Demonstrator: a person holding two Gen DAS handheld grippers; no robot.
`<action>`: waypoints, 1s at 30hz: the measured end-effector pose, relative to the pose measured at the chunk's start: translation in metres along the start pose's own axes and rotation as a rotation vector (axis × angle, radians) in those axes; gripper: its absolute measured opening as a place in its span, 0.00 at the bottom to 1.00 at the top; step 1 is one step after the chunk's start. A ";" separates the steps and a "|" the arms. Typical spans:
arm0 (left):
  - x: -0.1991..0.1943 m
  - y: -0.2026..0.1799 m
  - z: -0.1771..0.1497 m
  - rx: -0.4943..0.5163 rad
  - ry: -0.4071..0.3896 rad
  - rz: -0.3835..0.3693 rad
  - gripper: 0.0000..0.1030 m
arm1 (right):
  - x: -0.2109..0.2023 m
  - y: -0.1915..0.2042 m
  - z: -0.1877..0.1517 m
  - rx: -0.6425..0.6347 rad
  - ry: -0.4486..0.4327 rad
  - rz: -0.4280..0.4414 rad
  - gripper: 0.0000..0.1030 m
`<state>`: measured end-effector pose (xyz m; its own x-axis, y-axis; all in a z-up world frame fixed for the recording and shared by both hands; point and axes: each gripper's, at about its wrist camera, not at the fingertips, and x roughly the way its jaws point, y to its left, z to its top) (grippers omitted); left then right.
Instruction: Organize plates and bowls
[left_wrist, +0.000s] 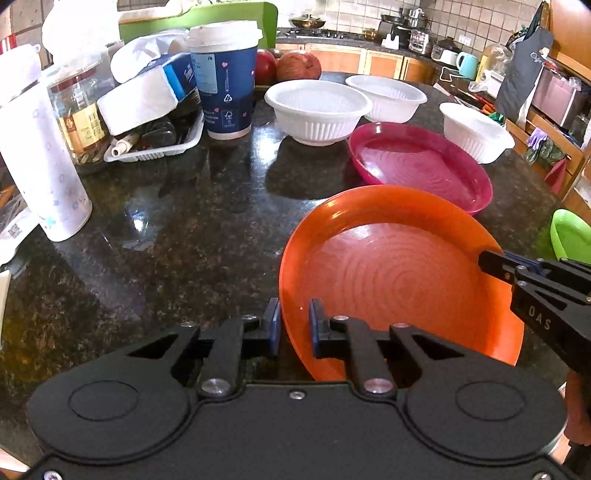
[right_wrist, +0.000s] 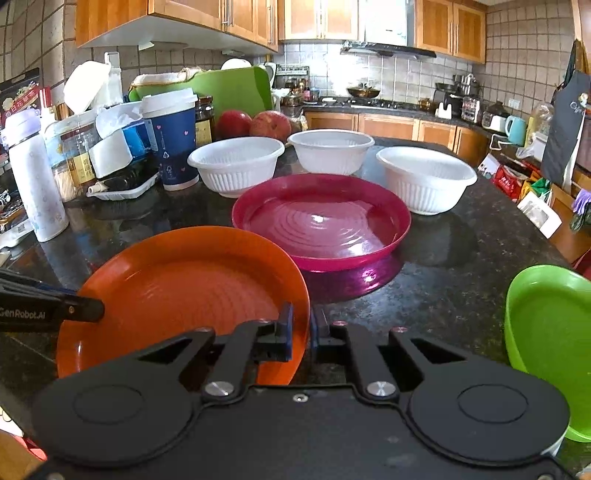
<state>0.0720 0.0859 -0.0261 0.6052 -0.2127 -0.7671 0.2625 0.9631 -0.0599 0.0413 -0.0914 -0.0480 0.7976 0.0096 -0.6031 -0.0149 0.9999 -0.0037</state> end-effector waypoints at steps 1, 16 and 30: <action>-0.001 0.000 0.001 0.002 -0.004 -0.004 0.19 | -0.002 0.000 0.000 -0.002 -0.006 -0.005 0.11; -0.010 -0.041 0.012 0.088 -0.041 -0.056 0.19 | -0.034 -0.031 0.001 0.056 -0.075 -0.092 0.11; -0.010 -0.128 0.028 0.144 -0.082 -0.133 0.19 | -0.078 -0.119 -0.004 0.099 -0.134 -0.191 0.11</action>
<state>0.0531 -0.0396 0.0075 0.6157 -0.3543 -0.7039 0.4449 0.8935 -0.0607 -0.0216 -0.2110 -0.0036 0.8534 -0.1851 -0.4874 0.1979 0.9799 -0.0256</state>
